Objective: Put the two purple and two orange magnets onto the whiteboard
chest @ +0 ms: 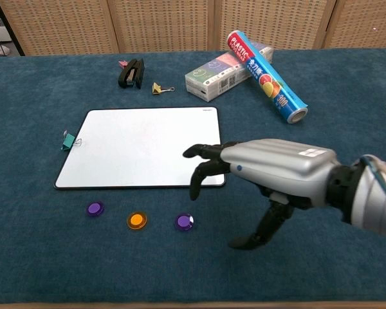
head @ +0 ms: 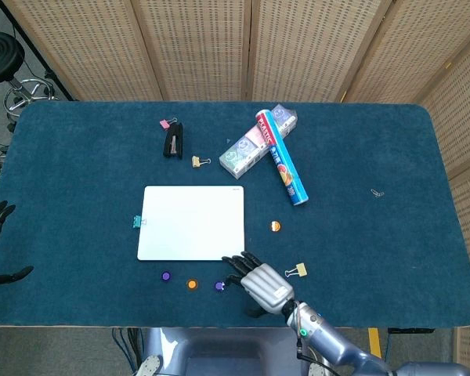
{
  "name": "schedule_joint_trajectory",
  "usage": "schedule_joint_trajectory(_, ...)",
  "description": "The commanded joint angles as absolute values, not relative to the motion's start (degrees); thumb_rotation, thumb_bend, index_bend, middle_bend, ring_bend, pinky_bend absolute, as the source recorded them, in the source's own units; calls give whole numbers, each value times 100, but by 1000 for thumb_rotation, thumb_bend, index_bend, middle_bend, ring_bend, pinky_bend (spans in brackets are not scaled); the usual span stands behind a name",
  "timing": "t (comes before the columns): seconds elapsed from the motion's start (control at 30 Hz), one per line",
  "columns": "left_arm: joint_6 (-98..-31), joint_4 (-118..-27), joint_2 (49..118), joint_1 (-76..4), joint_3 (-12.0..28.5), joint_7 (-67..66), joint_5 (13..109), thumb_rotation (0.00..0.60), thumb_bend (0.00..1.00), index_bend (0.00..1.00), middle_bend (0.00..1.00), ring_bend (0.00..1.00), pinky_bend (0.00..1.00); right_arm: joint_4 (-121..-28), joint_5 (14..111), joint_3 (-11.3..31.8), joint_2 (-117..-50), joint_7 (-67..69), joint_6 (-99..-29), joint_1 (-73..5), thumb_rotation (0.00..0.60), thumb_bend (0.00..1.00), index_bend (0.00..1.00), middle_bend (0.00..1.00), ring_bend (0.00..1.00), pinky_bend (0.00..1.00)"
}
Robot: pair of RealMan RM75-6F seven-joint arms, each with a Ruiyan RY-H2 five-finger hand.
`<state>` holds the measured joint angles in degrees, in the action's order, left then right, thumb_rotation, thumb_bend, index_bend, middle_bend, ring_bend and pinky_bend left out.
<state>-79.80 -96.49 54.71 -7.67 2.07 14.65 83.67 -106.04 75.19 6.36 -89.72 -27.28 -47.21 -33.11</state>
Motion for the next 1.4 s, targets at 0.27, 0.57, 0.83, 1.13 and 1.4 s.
schedule_joint_trajectory(0.27,-7923,-9638,5424,-780,222,1595,8350,600,0,0,0,0,0,-9862,6321,921,-10286,-3897,-4767,-4113,600,266,306,0,0,0)
schedule_joint_trajectory(0.57,-7884,-9628,5371,-785,234,1739,8345,600,0,0,0,0,0,-9460,6054,986,-10466,-4090,-4960,-4393,600,279,312,0,0,0)
schedule_joint_trajectory(0.83,-7842,-9631,5346,-796,231,1780,8348,600,0,0,0,0,0,-9613,5912,857,-10199,-4273,-5114,-4478,600,279,332,0,0,0)
schedule_joint_trajectory(1.13,-7847,-9639,5334,-785,228,1790,8357,600,0,0,0,0,0,-9654,5711,647,-10147,-4371,-5209,-4563,600,278,344,0,0,0)
schedule_joint_trajectory(1.4,-7832,-9642,5328,-789,235,1804,8348,600,0,0,0,0,0,-9561,5574,583,-10219,-4304,-5255,-4633,600,278,349,0,0,0)
